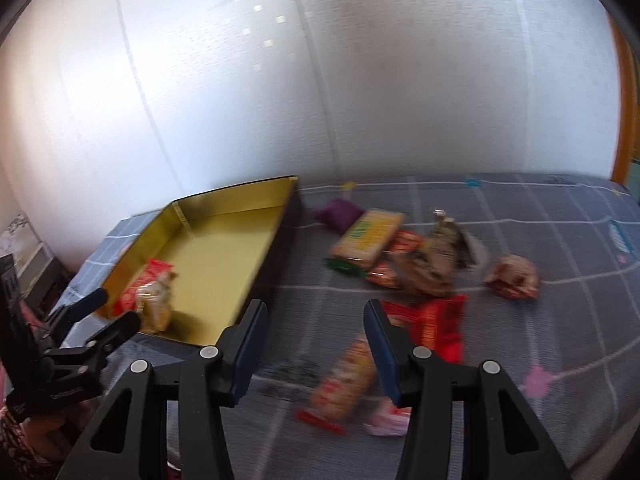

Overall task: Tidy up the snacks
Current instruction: 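Grasp the pink-and-white candy with right gripper while left gripper grasps the chipmunk bar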

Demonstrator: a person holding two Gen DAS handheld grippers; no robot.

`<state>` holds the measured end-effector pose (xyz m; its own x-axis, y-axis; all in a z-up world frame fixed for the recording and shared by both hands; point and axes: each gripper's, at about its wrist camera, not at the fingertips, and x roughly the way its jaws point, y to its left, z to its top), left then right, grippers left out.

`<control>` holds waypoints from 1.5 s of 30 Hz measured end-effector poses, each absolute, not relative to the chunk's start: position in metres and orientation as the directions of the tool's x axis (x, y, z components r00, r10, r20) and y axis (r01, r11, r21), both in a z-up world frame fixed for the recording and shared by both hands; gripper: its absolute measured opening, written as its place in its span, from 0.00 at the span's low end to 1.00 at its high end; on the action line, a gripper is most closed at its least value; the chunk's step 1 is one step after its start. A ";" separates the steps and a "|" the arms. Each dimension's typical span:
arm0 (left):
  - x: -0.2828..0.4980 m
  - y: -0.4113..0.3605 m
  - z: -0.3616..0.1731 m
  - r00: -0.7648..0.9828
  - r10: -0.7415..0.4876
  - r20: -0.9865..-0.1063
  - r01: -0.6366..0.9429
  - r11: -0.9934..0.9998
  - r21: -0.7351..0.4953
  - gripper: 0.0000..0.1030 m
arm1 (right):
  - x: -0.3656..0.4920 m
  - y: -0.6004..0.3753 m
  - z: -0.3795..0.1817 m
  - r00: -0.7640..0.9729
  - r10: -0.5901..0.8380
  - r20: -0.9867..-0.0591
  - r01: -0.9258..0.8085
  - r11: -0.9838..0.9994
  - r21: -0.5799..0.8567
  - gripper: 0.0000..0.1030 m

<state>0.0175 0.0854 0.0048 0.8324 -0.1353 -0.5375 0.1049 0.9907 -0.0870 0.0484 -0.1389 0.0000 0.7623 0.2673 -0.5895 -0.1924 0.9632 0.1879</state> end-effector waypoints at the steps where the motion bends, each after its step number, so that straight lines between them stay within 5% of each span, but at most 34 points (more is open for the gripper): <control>1: 0.016 0.080 0.004 0.826 -0.154 -0.542 0.123 0.988 -0.093 0.98 | 0.049 -0.150 -0.004 0.763 0.241 -0.600 -0.163 0.970 0.182 0.50; 7: 0.009 0.050 0.001 0.803 -0.217 -0.555 0.199 0.976 -0.092 0.98 | 0.049 -0.201 -0.027 0.716 0.219 -0.663 -0.055 0.964 0.259 0.50; 15: 0.010 0.040 -0.005 0.787 -0.222 -0.576 0.205 0.974 -0.095 0.98 | 0.039 -0.186 -0.048 0.678 0.304 -0.669 -0.130 0.946 0.298 0.45; 20: 0.011 0.044 -0.007 0.780 -0.215 -0.587 0.182 0.976 -0.116 0.98 | 0.050 -0.171 -0.057 0.676 0.270 -0.686 -0.143 0.961 0.238 0.34; 32: 0.015 0.016 -0.005 0.760 -0.255 -0.598 0.241 0.965 -0.106 0.98 | 0.054 -0.175 -0.065 0.648 0.273 -0.711 -0.147 0.961 0.235 0.33; 45: 0.040 -0.052 -0.010 0.703 -0.292 -0.648 0.379 0.925 -0.006 0.99 | 0.050 -0.232 -0.065 0.710 0.151 -0.688 0.096 0.947 0.307 0.30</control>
